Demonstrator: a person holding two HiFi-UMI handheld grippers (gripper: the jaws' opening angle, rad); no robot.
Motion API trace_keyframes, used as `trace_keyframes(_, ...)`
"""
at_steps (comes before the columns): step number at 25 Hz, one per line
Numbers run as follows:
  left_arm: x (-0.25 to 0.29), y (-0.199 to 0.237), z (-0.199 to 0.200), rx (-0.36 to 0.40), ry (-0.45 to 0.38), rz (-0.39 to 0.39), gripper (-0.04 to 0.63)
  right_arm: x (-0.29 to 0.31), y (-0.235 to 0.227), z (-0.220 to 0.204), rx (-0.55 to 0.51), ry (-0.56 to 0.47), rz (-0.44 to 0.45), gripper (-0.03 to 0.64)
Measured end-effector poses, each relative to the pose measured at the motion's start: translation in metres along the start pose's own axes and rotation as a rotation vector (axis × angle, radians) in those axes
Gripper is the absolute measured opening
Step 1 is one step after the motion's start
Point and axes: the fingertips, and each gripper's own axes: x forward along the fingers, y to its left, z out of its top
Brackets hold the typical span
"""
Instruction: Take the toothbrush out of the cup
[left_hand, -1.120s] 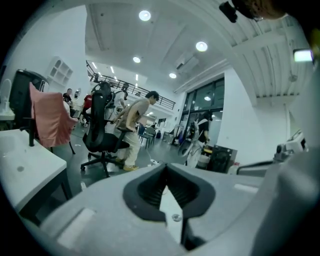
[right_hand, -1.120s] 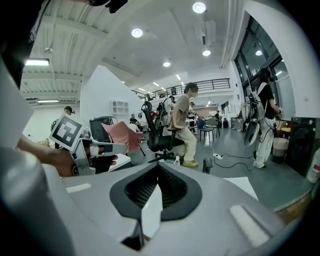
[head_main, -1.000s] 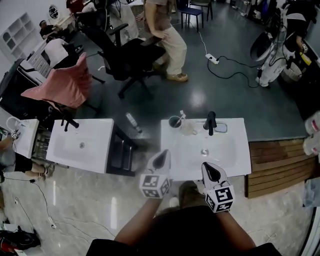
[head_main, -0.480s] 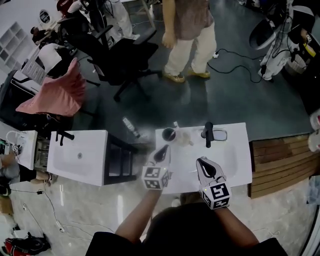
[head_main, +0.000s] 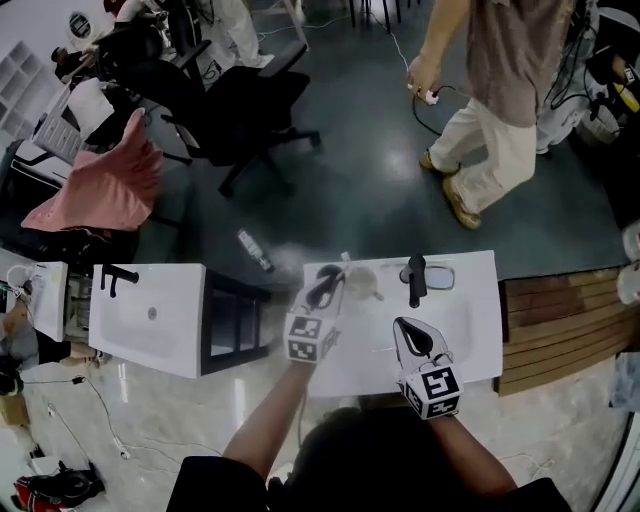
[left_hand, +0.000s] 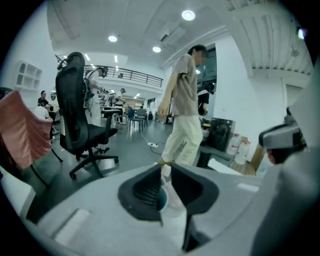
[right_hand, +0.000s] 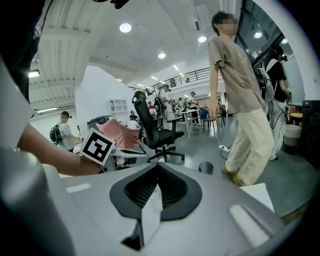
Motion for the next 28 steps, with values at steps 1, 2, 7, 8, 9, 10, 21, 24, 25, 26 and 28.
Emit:
trace_keyframes(1,0.006,0.002,-0.003,0.015,0.018,-0.002,0.066,0.003,-0.003,0.000,0.002,0.003,-0.001,0.002)
trace_keyframes(2,0.012,0.004,-0.005,0.027,0.033,-0.005,0.067,0.005,-0.007,-0.001,0.004,0.007,-0.003,0.002)
trace_keyframes(7,0.036,0.006,-0.011,0.056,0.096,-0.039,0.113,0.015,-0.023,-0.005,0.022,0.022,-0.008,0.002)
trace_keyframes(8,0.040,0.005,-0.013,0.060,0.109,-0.049,0.121,0.017,-0.025,-0.005,0.023,0.023,-0.007,0.002)
trace_keyframes(9,0.043,0.004,-0.015,0.064,0.122,-0.061,0.130,0.019,-0.027,-0.005,0.023,0.024,-0.006,0.002)
trace_keyframes(10,0.046,0.003,-0.017,0.071,0.134,-0.073,0.142,0.020,-0.028,-0.005,0.023,0.025,-0.006,0.002)
trace_keyframes(21,0.069,0.002,-0.029,0.137,0.208,-0.065,0.164,0.030,-0.047,-0.011,0.036,0.032,-0.004,0.002)
trace_keyframes(24,0.072,0.004,-0.031,0.138,0.212,-0.046,0.153,0.030,-0.048,-0.016,0.038,0.036,-0.006,0.002)
trace_keyframes(25,0.073,0.004,-0.031,0.138,0.213,-0.043,0.146,0.029,-0.048,-0.017,0.039,0.037,-0.006,0.002)
trace_keyframes(26,0.073,0.003,-0.031,0.139,0.215,-0.042,0.137,0.028,-0.049,-0.017,0.039,0.037,-0.006,0.002)
trace_keyframes(28,0.074,0.002,-0.031,0.144,0.218,-0.036,0.113,0.026,-0.051,-0.016,0.040,0.036,-0.007,0.002)
